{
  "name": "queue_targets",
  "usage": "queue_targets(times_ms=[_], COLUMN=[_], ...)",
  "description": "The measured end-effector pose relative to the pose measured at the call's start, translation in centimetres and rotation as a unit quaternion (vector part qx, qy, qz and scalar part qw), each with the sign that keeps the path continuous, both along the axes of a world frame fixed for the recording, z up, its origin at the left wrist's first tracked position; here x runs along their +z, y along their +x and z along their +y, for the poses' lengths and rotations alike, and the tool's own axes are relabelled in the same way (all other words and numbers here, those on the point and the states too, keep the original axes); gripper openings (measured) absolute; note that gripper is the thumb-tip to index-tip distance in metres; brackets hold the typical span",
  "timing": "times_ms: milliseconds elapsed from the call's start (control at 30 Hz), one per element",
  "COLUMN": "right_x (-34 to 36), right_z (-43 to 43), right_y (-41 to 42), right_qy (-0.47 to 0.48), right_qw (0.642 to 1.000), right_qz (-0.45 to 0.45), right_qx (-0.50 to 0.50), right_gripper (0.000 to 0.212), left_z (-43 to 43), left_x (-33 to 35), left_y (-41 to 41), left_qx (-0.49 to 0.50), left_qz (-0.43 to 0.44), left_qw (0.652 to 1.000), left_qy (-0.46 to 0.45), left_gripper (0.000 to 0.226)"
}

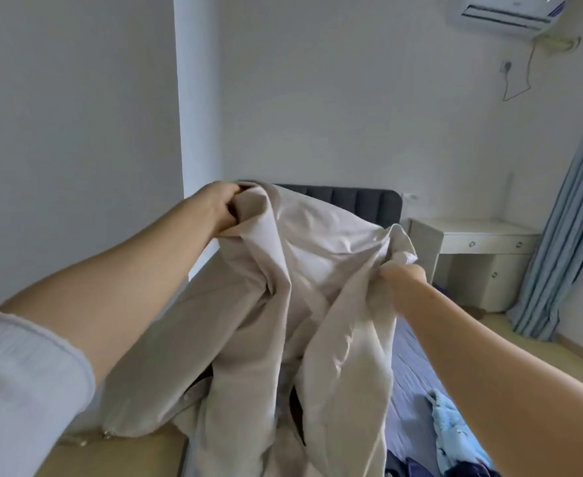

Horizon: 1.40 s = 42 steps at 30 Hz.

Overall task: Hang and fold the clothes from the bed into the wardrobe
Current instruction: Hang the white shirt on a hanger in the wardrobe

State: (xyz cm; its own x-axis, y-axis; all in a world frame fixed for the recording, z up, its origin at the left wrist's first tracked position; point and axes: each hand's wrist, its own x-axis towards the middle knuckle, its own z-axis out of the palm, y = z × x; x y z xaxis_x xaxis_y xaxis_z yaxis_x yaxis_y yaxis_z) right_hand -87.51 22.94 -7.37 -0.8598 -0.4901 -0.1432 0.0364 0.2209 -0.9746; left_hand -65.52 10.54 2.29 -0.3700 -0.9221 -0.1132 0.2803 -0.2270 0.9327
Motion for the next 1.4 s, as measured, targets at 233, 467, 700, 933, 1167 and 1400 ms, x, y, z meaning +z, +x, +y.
queue_targets(times_ms=[233,467,700,933,1167,1400], right_x=[-2.5,-2.2,-1.4,-2.9,-1.6,3.0], right_z=[0.8,0.6,0.1,-2.4,-3.3,-2.9], right_y=[1.0,2.9,4.3,12.0,8.8,6.0], right_qy=[0.031,-0.044,-0.108,-0.107,-0.124,-0.214], right_qw=[0.999,0.996,0.987,0.898,0.956,0.976], right_qz=[-0.012,-0.002,0.006,0.209,0.207,-0.017], right_qx=[0.02,0.078,0.116,0.373,0.164,0.025], right_gripper=[0.016,0.01,0.055,0.053,0.011,0.023], left_z=[1.0,-0.7,-0.9,2.3,2.9,1.6], left_x=[2.1,0.7,-0.9,-1.5,-5.1,-13.4], left_y=[-0.2,1.0,0.8,-2.0,-1.2,1.2], left_qx=[-0.015,0.03,0.044,-0.023,-0.214,-0.387], left_qz=[-0.021,-0.033,-0.066,-0.133,-0.167,-0.41], left_qw=[0.999,0.999,0.996,0.99,0.922,0.778], left_qy=[0.03,0.029,0.027,0.048,-0.276,-0.277], left_gripper=[0.017,0.02,0.021,0.033,0.031,0.081])
